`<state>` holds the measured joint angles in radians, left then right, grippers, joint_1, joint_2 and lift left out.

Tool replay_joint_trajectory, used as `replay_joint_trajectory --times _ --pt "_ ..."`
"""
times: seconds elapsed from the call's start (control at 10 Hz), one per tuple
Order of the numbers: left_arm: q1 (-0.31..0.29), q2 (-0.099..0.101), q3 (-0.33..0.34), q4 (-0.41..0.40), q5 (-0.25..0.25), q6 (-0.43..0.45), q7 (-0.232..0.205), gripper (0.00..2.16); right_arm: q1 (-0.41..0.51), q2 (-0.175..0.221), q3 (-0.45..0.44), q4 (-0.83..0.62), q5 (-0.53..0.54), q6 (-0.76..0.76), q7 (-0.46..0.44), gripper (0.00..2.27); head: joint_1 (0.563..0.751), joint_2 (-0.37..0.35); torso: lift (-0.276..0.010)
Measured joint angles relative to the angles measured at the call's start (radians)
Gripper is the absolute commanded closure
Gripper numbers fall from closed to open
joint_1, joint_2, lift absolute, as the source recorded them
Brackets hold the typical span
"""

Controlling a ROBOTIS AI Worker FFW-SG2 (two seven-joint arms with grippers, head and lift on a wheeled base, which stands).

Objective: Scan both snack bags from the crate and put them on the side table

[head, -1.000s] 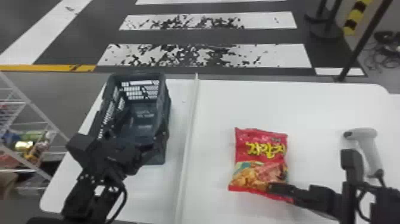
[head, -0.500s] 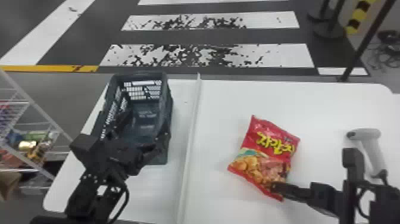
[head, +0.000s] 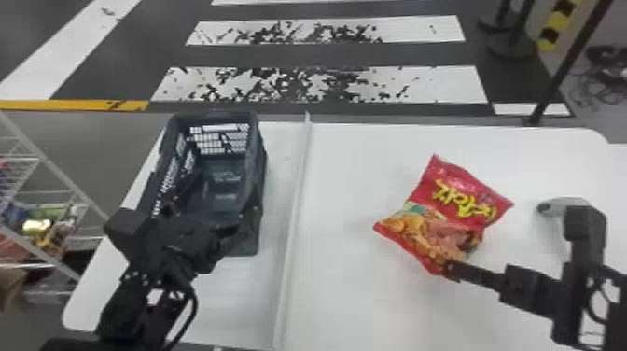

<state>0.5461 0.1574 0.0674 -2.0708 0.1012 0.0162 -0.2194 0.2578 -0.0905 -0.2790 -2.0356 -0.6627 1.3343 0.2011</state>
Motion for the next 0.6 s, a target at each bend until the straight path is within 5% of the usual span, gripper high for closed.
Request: replay_joint_trajectory --times 0.2,0.6 --pt "0.001 0.0 0.0 -0.001 0.0 0.001 0.0 0.1 0.011 -0.013 0.092 -0.177 0.269 0.018 -0.025 2.25 0.695 0.037 -0.087" --pt "0.002 0.005 0.003 -0.003 0.0 0.003 0.0 0.1 -0.024 -0.158 0.611 -0.262 1.118 0.066 -0.125 2.25 0.695 -0.043 -0.087"
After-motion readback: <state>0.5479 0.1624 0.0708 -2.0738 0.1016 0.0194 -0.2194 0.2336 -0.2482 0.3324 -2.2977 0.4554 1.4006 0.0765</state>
